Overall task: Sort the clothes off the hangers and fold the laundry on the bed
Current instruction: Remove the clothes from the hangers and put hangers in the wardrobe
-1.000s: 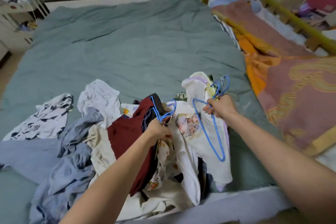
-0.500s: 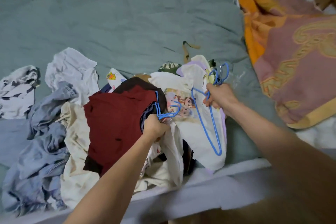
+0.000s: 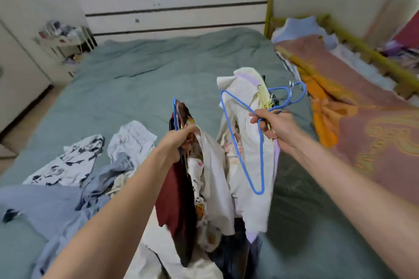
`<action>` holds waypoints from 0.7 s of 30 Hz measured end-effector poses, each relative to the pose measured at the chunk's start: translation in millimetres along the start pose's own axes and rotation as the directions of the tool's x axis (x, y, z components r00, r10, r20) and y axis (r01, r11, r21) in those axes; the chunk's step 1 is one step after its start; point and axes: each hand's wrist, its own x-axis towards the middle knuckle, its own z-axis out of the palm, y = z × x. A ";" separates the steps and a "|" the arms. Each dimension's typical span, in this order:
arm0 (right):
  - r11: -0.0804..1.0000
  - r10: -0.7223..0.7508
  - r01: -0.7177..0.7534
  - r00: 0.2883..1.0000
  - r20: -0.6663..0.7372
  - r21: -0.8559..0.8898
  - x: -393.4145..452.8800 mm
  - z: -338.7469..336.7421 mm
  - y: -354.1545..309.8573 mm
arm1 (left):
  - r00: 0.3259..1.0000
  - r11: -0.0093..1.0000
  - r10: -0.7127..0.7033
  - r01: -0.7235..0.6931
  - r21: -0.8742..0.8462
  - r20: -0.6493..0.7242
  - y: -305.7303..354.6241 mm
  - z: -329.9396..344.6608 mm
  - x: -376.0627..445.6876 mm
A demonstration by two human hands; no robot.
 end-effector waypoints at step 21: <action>0.963 -0.058 -0.071 0.887 0.458 0.258 -19.2 122.0 -64.9 | 0.948 0.973 0.156 -0.195 -0.119 -0.279 46.8 -89.5 -116.9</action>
